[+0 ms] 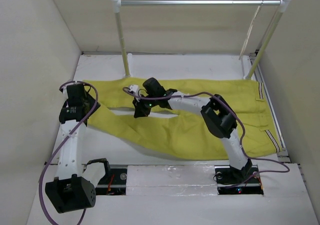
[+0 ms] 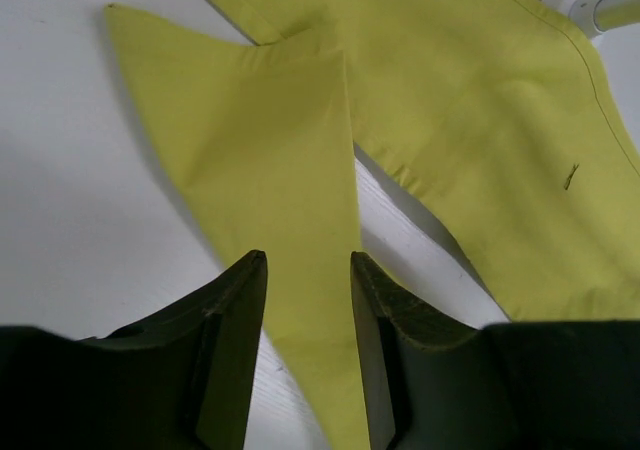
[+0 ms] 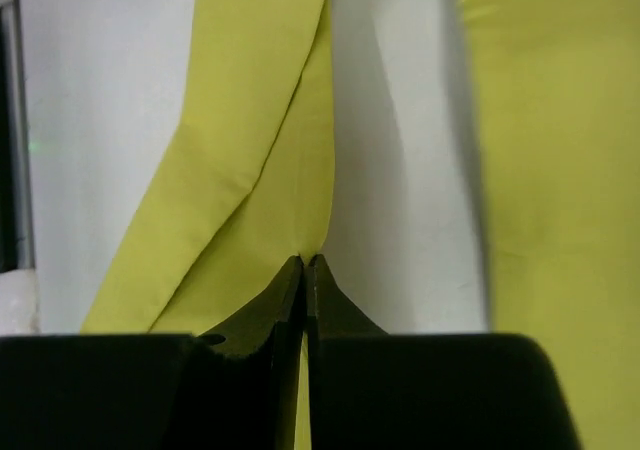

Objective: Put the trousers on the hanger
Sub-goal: Flatten out the trousers at the center of the board.

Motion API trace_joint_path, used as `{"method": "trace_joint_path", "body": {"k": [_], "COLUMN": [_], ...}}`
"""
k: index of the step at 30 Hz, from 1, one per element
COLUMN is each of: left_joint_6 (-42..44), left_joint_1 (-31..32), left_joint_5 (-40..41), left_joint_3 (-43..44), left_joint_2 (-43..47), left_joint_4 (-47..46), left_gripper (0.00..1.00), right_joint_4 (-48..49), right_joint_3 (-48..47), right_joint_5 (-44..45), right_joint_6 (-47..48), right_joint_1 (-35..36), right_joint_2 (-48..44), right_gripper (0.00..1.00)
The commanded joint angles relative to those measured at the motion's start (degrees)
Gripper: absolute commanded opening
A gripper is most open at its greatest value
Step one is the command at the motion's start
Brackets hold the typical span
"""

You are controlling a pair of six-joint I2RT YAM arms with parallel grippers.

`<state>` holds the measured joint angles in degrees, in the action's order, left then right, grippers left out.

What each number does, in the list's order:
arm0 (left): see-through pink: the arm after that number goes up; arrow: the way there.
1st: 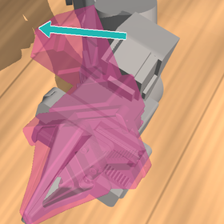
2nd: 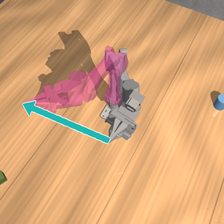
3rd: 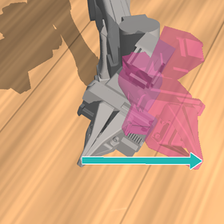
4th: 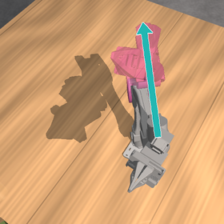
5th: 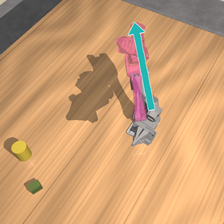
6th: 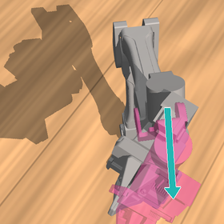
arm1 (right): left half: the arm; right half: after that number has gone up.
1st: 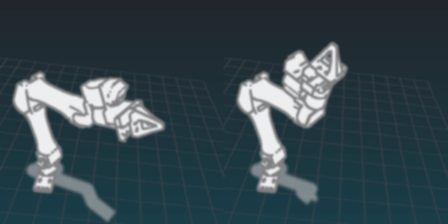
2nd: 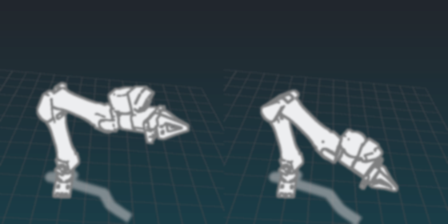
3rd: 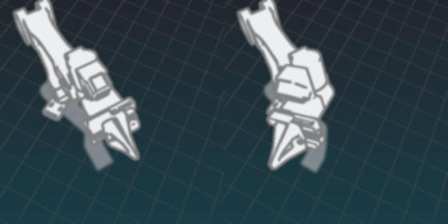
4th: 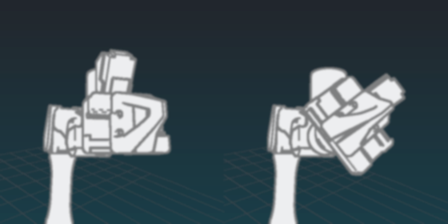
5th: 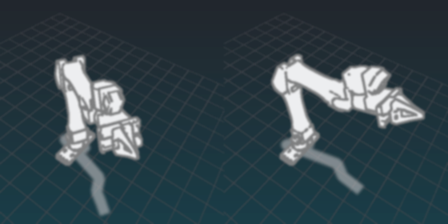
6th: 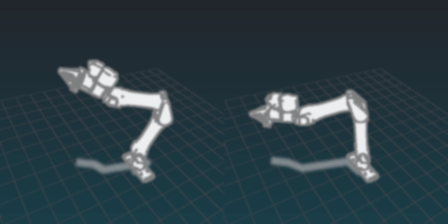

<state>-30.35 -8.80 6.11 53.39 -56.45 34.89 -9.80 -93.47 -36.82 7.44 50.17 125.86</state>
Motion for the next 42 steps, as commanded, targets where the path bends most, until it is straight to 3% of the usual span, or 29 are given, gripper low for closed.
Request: {"method": "trace_joint_path", "body": {"k": [1,4,5,8,10,12,15,16,18,21,25,27,32,42], "left_joint_6": [2.0,2.8,3.0,3.5,4.3,5.2,6.4,6.8,7.1,7.1,6.4,6.7,5.9,5.9], "left_joint_1": [-0.3,-0.3,-0.3,-0.3,-0.3,-0.3,-0.3,-0.3,-0.3,0.3,2.1,3.4,4.0,7.3], "left_joint_5": [-1.4,-3.9,-4.6,-4.7,-3.6,-0.8,5.8,6.4,8.6,9.4,13.0,14.3,13.3,19.6], "left_joint_3": [0.9,0.6,0.4,0.2,-0.4,-0.2,2.0,2.6,4.9,7.9,9.9,10.9,14.1,17.1], "left_joint_2": [0.3,-1.2,-1.6,-2.2,-3.3,-7.8,-14.1,-15.4,-20.0,-25.8,-29.9,-30.8,-36.8,-42.4], "left_joint_4": [-2.3,-2.7,-3.2,-4.9,-6.0,-6.4,-8.2,-8.5,-9.1,-9.3,-9.6,-10.5,-11.1,-10.4], "left_gripper": [0.36,0.4,0.41,0.43,0.49,0.51,0.52,0.51,0.5,0.48,0.51,0.54,0.5,0.44], "right_joint_4": [1.7,-3.0,-1.9,0.6,1.2,0.3,0.5,0.8,1.6,2.9,4.4,4.0,5.4,0.2], "right_joint_3": [-4.2,-5.9,-5.0,0.4,2.8,5.8,10.8,12.2,16.7,23.1,30.0,31.7,36.2,32.4], "right_joint_5": [3.2,0.3,0.3,2.3,2.5,3.8,4.0,4.0,5.0,6.1,6.3,6.3,8.6,11.6], "right_joint_6": [-0.1,1.4,1.5,1.1,0.8,1.3,1.8,1.4,1.3,0.4,-1.2,-1.1,-3.0,-1.8], "right_joint_1": [-0.6,-0.1,0.7,1.2,1.2,1.2,1.2,1.9,2.4,3.6,5.7,7.7,11.7,12.2], "right_joint_2": [-1.2,1.5,0.8,-4.1,-6.4,-10.0,-16.2,-17.7,-22.6,-27.5,-34.7,-35.9,-38.2,-43.1], "right_gripper": [0.09,0.41,0.44,0.45,0.45,0.44,0.25,0.09,0.0,0.0,0.3,0.36,0.37,0.37]}}
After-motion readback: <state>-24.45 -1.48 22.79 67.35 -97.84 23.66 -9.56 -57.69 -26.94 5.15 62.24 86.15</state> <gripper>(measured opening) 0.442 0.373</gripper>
